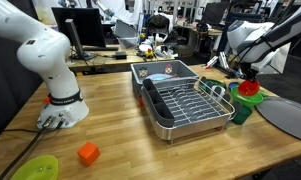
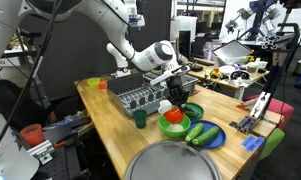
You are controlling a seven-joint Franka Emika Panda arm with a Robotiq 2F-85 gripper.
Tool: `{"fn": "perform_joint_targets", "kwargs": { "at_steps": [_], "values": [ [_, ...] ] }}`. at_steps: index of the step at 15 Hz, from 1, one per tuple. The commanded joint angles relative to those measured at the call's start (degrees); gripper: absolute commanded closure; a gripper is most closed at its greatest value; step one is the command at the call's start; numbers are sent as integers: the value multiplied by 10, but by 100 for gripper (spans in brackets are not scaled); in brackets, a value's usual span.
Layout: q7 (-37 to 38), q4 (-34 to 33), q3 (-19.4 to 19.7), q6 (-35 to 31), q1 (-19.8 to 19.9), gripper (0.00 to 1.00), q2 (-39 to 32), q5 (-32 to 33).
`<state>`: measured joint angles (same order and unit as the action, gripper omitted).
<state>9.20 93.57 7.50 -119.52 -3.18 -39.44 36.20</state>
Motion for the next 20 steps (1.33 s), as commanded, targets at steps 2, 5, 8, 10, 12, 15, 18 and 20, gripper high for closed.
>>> {"fn": "perform_joint_targets", "kwargs": {
  "at_steps": [2, 5, 8, 10, 12, 15, 18, 20],
  "values": [
    [53, 96, 12, -60, -3, 98, 65, 21],
    [90, 154, 17, -107, 1, 98, 102, 27],
    [127, 215, 22, -172, 2, 98, 136, 37],
    [157, 258, 30, -225, 0, 98, 160, 53],
    [191, 298, 40, -270, -2, 98, 183, 76],
    [241, 347, 55, -310, -5, 98, 219, 121],
    [283, 381, 56, -317, -1, 98, 252, 169],
    [263, 397, 39, -291, 7, 98, 266, 169]
  ]
}}
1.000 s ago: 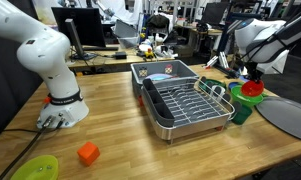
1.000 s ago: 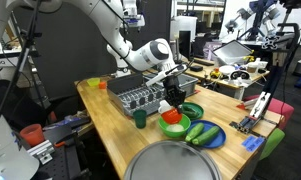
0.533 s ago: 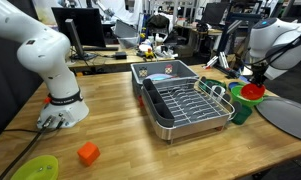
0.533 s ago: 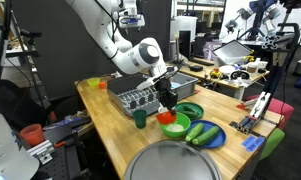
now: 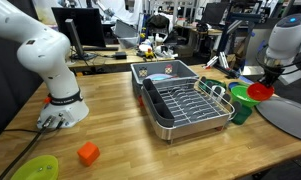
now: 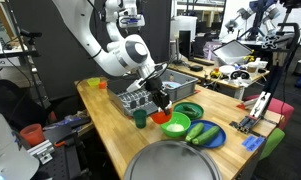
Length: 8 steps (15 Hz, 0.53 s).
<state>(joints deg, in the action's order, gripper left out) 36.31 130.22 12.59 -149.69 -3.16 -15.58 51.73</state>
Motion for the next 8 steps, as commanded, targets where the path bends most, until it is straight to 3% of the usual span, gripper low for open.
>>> {"fn": "perform_joint_targets", "kwargs": {
  "at_steps": [1, 8],
  "values": [
    [-19, 39, -18, 14, 9, 98, 32, 10],
    [-83, 88, -50, 27, 10, 98, 40, 1]
  ]
}}
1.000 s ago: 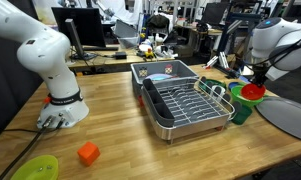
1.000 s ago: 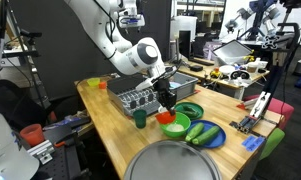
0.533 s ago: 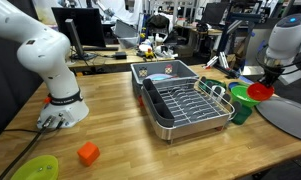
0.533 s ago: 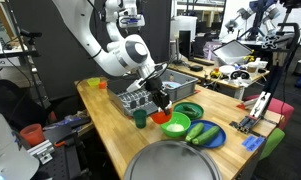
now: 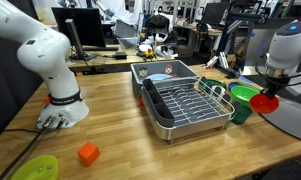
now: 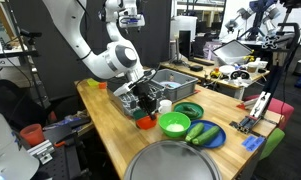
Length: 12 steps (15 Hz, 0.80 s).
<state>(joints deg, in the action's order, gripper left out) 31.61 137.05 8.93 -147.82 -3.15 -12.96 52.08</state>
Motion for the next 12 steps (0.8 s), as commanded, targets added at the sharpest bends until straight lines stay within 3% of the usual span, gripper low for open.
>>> {"fn": "perform_joint_targets", "kwargs": {
  "at_steps": [1, 12],
  "values": [
    [-49, 25, -16, 5, 11, 98, 9, -4],
    [-74, 20, 0, -136, 16, 98, -95, 17]
  ]
}}
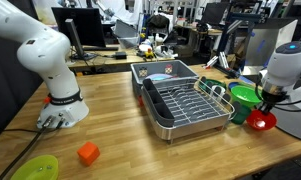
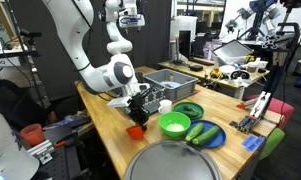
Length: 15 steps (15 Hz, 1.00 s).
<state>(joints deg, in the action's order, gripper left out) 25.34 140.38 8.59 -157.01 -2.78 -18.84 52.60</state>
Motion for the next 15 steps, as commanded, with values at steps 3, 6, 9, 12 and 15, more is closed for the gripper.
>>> {"fn": "perform_joint_targets", "kwargs": {
  "at_steps": [3, 6, 9, 12, 15],
  "values": [
    [-33, -15, 7, -61, 17, 72, -46, 6],
    [-48, -17, 10, -57, 20, 55, -63, 6],
    [-58, -22, 9, -51, 21, 31, -85, 3],
    [-59, -18, 20, -37, 15, 12, -75, 8],
    [-49, -13, 35, -21, 1, 0, -56, 24]
  ]
}}
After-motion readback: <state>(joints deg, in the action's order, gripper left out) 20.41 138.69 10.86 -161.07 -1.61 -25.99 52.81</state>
